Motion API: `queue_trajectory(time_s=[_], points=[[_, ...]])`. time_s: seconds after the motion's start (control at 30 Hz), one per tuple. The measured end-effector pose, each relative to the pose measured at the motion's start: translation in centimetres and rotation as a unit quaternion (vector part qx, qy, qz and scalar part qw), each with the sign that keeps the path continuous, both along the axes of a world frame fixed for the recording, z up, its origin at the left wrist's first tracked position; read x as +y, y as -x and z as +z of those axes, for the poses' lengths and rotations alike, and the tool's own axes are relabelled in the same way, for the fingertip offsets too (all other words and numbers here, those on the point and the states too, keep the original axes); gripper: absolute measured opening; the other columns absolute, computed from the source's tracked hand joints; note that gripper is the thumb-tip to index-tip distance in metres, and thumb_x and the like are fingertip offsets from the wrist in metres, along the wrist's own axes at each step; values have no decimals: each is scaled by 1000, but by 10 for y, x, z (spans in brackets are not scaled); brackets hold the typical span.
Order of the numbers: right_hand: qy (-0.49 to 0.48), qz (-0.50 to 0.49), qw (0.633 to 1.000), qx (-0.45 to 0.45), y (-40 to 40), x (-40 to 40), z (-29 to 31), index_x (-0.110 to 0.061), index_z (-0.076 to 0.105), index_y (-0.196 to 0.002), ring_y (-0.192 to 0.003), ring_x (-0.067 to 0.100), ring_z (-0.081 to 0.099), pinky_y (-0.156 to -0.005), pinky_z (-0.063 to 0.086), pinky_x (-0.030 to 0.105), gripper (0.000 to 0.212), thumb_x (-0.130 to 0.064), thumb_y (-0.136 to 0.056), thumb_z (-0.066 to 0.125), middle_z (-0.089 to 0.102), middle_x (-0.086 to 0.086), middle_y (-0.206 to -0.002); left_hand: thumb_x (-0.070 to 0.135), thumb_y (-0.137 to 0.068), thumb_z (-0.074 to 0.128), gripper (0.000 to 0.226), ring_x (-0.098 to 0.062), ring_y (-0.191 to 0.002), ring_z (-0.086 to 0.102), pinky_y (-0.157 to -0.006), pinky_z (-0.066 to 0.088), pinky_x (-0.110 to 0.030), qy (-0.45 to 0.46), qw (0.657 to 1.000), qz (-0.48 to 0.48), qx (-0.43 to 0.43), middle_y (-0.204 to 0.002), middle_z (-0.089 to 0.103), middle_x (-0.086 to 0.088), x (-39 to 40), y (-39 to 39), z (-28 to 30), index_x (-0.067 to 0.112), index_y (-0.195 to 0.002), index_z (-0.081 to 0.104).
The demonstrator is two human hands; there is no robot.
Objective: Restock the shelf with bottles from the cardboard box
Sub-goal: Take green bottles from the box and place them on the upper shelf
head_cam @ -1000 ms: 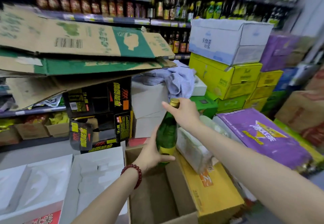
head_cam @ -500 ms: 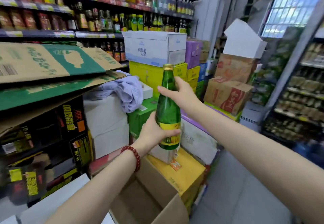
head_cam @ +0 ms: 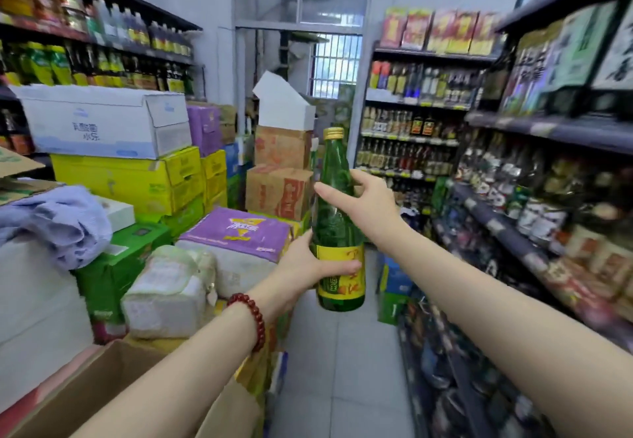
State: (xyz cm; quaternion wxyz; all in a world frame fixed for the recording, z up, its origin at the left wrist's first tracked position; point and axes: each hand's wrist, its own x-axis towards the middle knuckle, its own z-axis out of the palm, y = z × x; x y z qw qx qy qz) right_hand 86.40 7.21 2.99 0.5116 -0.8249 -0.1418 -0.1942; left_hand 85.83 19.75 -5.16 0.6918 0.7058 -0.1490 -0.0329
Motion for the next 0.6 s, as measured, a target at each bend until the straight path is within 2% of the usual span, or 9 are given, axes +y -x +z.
queue_trajectory(time_s=[0.07, 0.17, 0.23, 0.3, 0.33, 0.4, 0.47, 0.53, 0.6], points=[[6, -45, 999, -2, 24, -32, 9, -26, 64, -118, -111, 19, 62, -94, 52, 46, 73, -71, -61, 68, 68, -4, -117, 10, -64, 87, 49, -16, -90, 72, -77, 59, -34, 1, 999, -51, 9, -97, 75, 0, -31, 14, 6, 23, -104, 62], [-7, -93, 996, -14, 63, -74, 21, -19, 63, -121, -114, 25, 60, -96, 50, 48, 82, -71, -58, 68, 67, 2, -120, 12, -69, 84, 48, -13, -88, 72, -71, 58, -32, 5, 994, -112, 15, -97, 74, 3, -77, 40, 15, 27, -106, 58], [-16, -126, 992, -19, 90, -97, 27, -18, 65, -118, -114, 26, 61, -96, 50, 48, 77, -68, -59, 70, 68, 3, -117, 16, -71, 83, 53, -13, -92, 72, -71, 59, -31, 0, 989, -146, 19, -103, 73, 3, -104, 60, 20, 29, -113, 53], [-1, -158, 987, -19, 113, -121, 30, -17, 66, -118, -114, 22, 61, -95, 51, 45, 73, -65, -63, 71, 68, 1, -117, 19, -71, 83, 56, -10, -91, 72, -66, 58, -24, -4, 984, -177, 11, -103, 74, 5, -130, 80, 24, 30, -117, 51], [6, -175, 984, -20, 125, -133, 30, -18, 67, -114, -109, 13, 63, -91, 53, 39, 66, -62, -66, 72, 70, -3, -113, 20, -71, 84, 55, -7, -88, 72, -62, 56, -20, -7, 982, -188, 5, -100, 74, 8, -140, 91, 26, 31, -114, 53], [13, -214, 976, -34, 151, -152, 27, -32, 68, -93, -85, -14, 62, -71, 52, 19, 34, -56, -70, 74, 69, -21, -91, 25, -66, 86, 53, -3, -85, 71, -63, 54, -20, -19, 979, -202, -7, -99, 74, 10, -158, 111, 27, 33, -109, 56], [12, -256, 966, -40, 180, -166, 23, -38, 65, -80, -73, -19, 58, -62, 46, 11, 20, -52, -71, 76, 66, -27, -77, 34, -57, 89, 60, -4, -87, 71, -71, 55, -26, -36, 975, -219, -13, -100, 74, 10, -173, 131, 27, 33, -109, 58], [-2, -294, 955, -43, 207, -178, 17, -34, 68, -84, -74, -15, 60, -64, 48, 14, 24, -51, -70, 77, 69, -23, -80, 44, -46, 88, 71, -8, -91, 71, -81, 56, -34, -56, 967, -248, -18, -100, 74, 10, -185, 148, 26, 32, -110, 59], [-21, -339, 940, -45, 237, -184, 14, -28, 71, -99, -89, -8, 62, -80, 53, 23, 42, -55, -67, 77, 72, -18, -96, 49, -42, 88, 72, -8, -90, 71, -83, 57, -35, -71, 957, -278, -37, -98, 75, 11, -195, 166, 24, 32, -106, 61]])
